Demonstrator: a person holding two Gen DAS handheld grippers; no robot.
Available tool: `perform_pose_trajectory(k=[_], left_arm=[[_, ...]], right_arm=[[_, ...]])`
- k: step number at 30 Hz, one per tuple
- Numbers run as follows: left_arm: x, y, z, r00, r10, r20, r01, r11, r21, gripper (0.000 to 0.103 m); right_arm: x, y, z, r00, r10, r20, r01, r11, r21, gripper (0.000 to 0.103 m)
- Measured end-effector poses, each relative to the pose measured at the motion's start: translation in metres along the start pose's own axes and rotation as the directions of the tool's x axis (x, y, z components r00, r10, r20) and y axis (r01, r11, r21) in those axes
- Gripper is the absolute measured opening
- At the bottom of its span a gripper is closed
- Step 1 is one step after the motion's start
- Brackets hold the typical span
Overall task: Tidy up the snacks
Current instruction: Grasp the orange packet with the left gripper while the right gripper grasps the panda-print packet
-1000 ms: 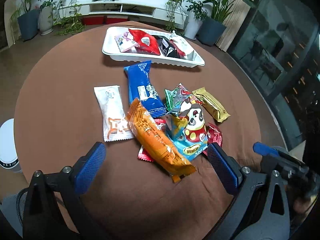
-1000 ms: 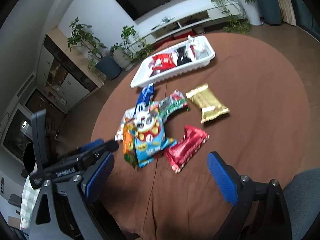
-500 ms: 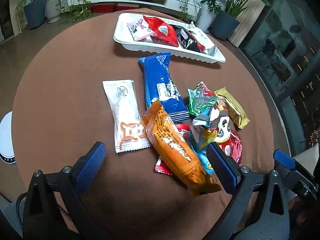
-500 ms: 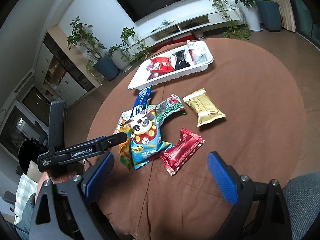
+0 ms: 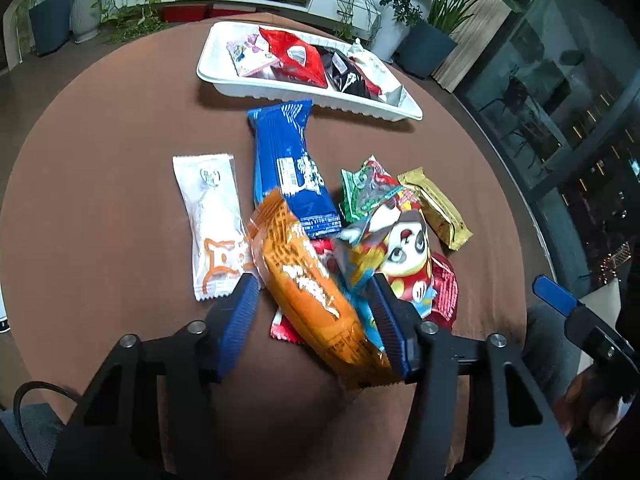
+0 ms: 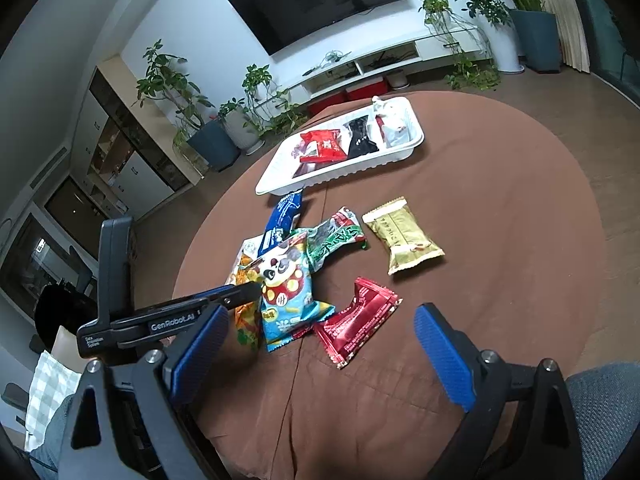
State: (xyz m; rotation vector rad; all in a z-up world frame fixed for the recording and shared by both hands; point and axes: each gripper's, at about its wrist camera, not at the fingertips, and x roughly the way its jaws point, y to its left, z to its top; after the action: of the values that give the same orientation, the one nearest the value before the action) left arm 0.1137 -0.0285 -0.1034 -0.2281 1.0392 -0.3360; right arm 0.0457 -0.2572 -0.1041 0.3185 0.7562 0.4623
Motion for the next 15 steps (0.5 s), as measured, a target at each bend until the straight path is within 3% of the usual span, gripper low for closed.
perform_pose_trajectory(k=[9, 15], left_arm=[[0.000, 0.003, 0.001, 1.000, 0.009, -0.016, -0.008, 1.000, 0.005, 0.052], [0.008, 0.002, 0.002, 0.999, 0.028, -0.028, -0.028, 0.999, 0.025, 0.052]], right_arm=[[0.010, 0.003, 0.005, 0.999, -0.031, -0.032, 0.030, 0.999, -0.031, 0.096], [0.045, 0.033, 0.012, 0.989, -0.094, -0.114, 0.067, 0.974, -0.218, 0.096]])
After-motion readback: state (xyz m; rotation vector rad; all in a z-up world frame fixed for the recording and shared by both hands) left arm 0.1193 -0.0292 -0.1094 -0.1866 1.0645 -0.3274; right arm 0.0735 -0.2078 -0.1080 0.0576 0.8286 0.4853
